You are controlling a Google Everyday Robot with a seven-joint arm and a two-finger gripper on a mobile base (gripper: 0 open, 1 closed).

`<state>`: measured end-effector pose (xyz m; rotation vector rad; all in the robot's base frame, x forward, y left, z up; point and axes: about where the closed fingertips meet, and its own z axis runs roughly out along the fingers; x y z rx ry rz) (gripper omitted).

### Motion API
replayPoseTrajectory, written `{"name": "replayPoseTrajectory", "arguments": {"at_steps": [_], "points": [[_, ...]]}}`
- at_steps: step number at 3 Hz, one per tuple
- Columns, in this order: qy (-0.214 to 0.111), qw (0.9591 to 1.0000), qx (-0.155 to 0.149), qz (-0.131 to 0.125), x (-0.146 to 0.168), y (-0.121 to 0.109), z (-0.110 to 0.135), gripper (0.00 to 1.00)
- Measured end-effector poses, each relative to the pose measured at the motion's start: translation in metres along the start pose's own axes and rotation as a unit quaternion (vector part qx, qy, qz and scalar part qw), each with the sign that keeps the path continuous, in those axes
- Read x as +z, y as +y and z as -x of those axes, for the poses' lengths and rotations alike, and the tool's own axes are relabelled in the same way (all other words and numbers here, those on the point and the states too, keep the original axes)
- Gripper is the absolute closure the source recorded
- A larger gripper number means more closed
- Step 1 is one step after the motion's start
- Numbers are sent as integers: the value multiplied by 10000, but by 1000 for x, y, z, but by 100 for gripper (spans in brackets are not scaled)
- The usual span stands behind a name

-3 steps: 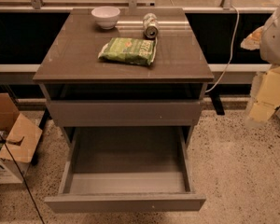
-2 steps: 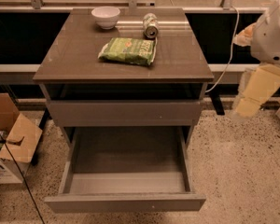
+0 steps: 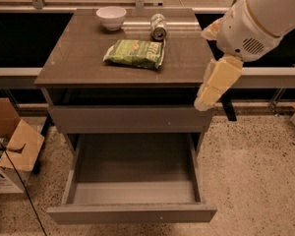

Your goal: Place green jalapeno chip bag into middle drawer

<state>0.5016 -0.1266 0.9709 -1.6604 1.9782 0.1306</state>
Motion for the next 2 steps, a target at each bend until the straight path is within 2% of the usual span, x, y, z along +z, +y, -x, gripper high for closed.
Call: {"name": "replayPoseTrajectory", "arguments": {"at_steps": [2], "points": [[-120, 9999, 99, 4, 7, -1, 2, 0]]}}
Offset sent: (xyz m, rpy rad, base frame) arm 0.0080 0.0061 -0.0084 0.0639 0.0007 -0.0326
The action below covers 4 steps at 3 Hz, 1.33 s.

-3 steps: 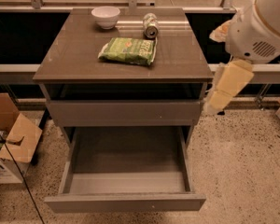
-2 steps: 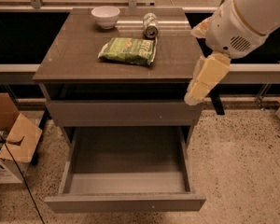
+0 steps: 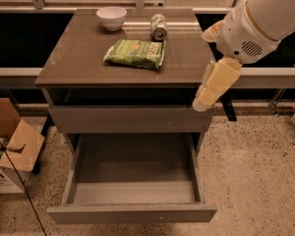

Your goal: Place green jalapeno chip bag into middle drawer

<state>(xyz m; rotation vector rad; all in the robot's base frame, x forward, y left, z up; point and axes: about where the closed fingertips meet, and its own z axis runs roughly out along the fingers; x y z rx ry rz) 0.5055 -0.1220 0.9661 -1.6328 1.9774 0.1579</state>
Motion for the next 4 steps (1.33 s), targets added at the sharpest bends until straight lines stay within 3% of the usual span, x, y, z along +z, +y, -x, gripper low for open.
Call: {"name": "replayPoseTrajectory", "arguments": {"at_steps": [1, 2, 3, 4], "points": [[-215, 9991, 347, -122, 29, -17, 11, 0], [-656, 9951, 709, -235, 73, -62, 28, 0], [-1029, 9906, 899, 5, 130, -115, 43, 0], [-1066, 9902, 902, -8, 131, -120, 45, 0]]}}
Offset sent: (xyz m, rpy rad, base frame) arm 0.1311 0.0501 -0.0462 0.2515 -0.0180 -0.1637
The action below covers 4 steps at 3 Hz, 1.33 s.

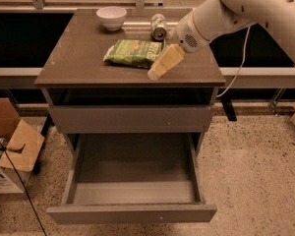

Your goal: Place green jalapeno chip bag into middle drawer

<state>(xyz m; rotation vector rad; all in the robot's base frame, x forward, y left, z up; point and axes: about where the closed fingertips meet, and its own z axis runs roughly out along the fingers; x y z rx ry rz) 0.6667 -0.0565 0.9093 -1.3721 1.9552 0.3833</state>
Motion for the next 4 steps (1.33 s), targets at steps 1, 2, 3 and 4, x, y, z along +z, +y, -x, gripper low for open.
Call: {"name": "replayPoseTrajectory", "arguments": {"at_steps": [1, 2, 3, 4], "points": [[-135, 9997, 204, -46, 18, -3, 4, 0], [-334, 9981, 473, -196, 46, -16, 12, 0], [-536, 9944, 823, -399, 77, -36, 18, 0], [-684, 9901, 1113, -510, 105, -53, 20, 0]]}}
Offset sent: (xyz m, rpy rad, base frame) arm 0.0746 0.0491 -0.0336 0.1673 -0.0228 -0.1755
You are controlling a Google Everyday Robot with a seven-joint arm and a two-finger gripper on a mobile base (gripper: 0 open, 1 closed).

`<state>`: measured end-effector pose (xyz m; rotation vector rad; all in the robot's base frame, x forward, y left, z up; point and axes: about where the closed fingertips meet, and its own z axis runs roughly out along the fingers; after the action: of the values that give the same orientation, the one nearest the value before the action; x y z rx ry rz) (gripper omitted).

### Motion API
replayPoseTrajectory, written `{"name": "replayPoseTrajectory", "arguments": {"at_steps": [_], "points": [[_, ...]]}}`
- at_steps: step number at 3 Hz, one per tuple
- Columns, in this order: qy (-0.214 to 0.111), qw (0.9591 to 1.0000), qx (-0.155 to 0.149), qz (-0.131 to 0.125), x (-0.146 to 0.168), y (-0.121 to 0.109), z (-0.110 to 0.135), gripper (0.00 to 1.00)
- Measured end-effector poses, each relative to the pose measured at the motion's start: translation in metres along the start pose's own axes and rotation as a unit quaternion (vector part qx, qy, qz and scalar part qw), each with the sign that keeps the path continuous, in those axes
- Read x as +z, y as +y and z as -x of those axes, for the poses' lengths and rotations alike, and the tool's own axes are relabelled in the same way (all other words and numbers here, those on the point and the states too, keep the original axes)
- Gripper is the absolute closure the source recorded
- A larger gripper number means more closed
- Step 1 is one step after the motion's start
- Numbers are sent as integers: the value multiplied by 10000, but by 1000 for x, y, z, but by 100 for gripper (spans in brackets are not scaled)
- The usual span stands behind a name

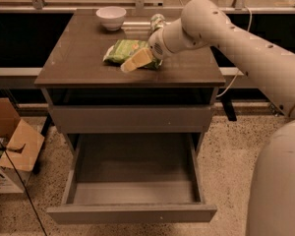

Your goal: Place green jalapeno chip bag into middle drawer

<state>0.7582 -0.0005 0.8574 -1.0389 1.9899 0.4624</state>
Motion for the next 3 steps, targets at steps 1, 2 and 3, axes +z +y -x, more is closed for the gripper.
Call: {"name": "replayPoseTrajectory", "arguments": {"at_steps": [1, 2, 3], "points": [[-33, 9999, 149, -33, 19, -7, 1, 14], [-63, 9996, 253, -79, 27, -10, 1, 45], [-100, 9994, 328, -96, 28, -10, -1, 68]]}}
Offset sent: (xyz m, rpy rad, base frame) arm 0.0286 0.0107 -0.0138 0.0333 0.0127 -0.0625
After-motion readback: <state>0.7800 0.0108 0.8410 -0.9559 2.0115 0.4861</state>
